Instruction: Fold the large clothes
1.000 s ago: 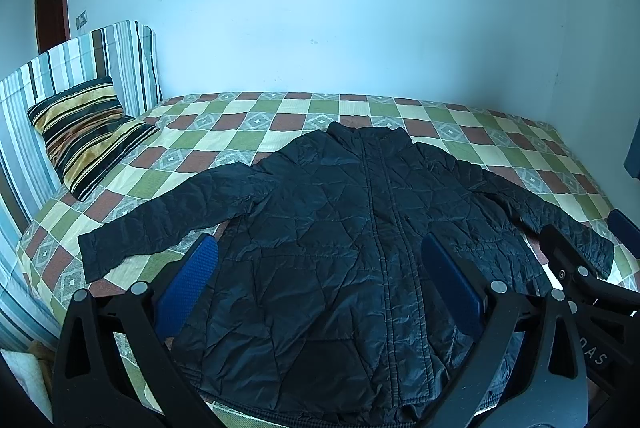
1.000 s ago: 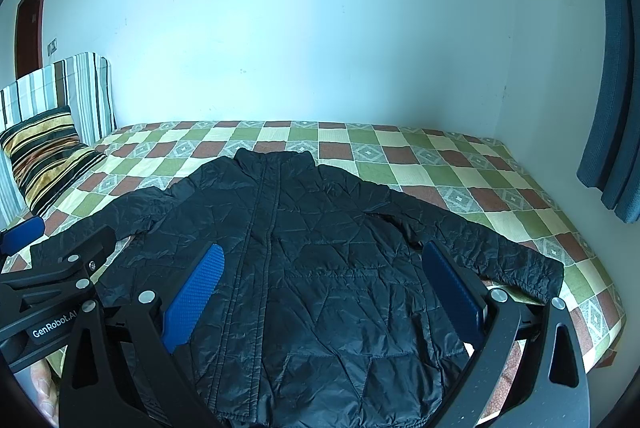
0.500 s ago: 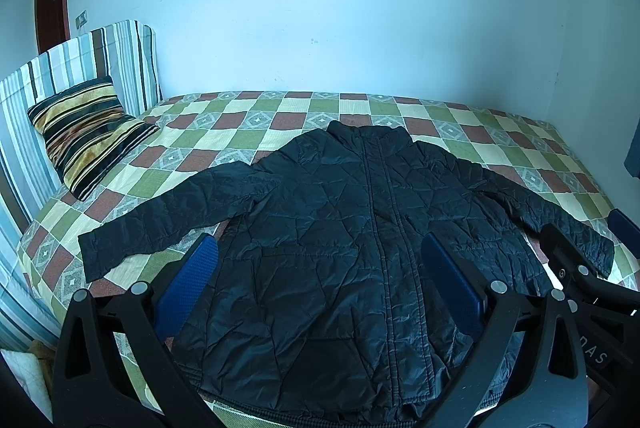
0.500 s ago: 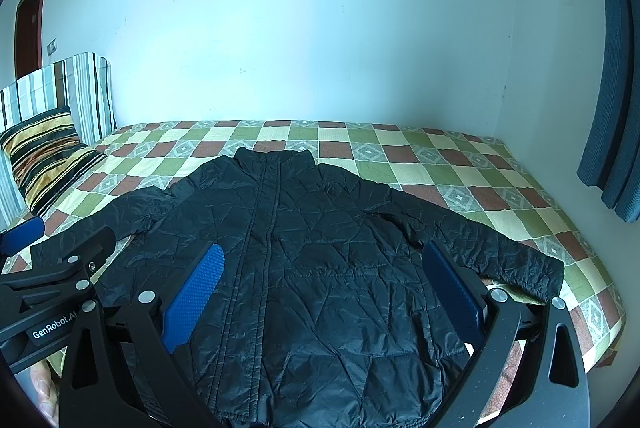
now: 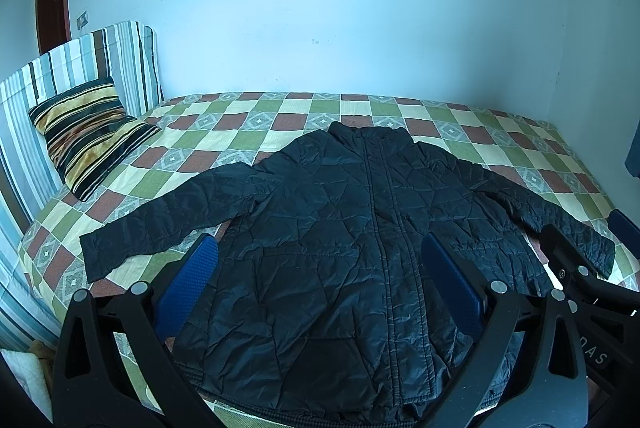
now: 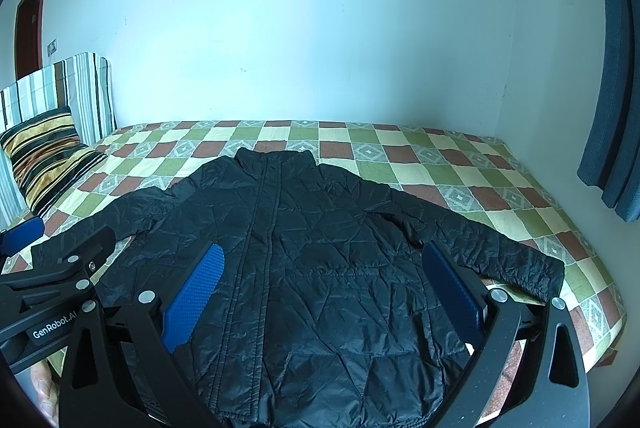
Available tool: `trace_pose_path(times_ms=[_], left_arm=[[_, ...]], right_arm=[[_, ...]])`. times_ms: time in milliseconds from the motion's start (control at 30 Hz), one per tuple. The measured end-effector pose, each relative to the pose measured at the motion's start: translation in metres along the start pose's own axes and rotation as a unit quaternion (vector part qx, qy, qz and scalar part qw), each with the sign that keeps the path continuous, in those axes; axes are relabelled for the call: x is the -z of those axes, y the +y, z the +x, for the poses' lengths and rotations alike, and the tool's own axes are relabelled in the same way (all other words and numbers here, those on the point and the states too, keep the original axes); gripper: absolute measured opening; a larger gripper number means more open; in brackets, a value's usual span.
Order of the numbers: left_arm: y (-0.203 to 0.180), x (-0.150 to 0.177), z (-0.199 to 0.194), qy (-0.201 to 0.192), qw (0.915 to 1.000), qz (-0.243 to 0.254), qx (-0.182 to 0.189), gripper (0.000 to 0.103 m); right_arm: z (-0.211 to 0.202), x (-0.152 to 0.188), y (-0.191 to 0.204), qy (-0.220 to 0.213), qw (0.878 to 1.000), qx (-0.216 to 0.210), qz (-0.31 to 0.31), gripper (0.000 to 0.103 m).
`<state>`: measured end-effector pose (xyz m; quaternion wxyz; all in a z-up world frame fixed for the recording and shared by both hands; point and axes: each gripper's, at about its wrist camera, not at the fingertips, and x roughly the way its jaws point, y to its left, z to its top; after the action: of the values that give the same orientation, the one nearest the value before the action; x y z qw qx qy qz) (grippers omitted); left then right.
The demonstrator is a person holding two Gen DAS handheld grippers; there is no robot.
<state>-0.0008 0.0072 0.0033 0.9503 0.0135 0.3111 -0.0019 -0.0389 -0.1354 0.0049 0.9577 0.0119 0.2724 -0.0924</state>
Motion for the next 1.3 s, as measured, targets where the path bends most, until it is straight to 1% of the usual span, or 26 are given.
trace_pose_path(times_ms=[900,1300], left_arm=[[0.008,-0.003,-0.004,-0.002,1.0,-0.001,0.0,0.101],[0.009,0.003,-0.026,-0.015,0.9999,-0.002,0.0,0.101]], right_arm=[[-0.01,-0.004,-0.001,-0.007,1.0,0.001,-0.001,0.098],[-0.029,0.002,0.0,-0.02,1.0,0.004,-0.004,0.098]])
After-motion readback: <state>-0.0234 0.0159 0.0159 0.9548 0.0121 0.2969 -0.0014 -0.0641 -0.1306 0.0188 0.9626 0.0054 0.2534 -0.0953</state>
